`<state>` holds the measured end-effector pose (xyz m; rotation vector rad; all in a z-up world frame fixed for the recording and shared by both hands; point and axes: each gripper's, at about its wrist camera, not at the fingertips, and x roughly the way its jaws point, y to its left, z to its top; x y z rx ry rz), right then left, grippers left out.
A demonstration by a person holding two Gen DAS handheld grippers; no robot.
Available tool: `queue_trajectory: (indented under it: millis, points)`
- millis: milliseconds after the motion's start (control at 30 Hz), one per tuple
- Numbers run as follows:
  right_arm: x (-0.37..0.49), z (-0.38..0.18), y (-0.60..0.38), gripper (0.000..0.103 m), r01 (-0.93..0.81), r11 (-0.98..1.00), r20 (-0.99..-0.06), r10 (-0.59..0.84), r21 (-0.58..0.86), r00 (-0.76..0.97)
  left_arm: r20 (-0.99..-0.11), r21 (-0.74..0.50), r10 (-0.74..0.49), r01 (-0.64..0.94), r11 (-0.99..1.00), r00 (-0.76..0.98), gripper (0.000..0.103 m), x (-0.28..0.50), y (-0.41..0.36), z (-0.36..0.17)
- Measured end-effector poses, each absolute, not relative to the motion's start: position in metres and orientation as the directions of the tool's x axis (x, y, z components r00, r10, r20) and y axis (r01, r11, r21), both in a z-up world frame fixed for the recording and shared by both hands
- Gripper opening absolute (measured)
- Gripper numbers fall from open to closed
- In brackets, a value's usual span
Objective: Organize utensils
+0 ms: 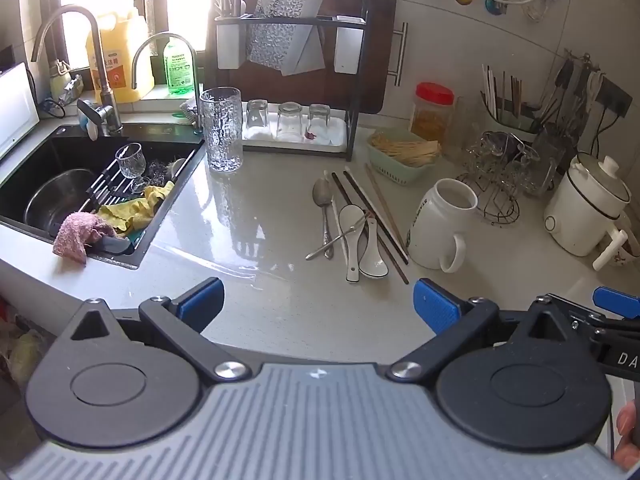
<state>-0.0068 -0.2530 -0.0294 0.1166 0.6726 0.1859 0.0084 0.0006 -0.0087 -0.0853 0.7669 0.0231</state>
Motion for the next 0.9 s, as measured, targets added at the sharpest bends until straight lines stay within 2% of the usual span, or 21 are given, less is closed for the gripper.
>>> queue_trajectory:
  millis: [900]
  points:
    - [-0.013,-0.035,-0.253,0.103,-0.123,0.980,-0.606,0.195,0.159,0.771,-0.693,-0.073,-0.045,-0.007,0.997,0.720,0.102,0.003,-0.013,-0.011]
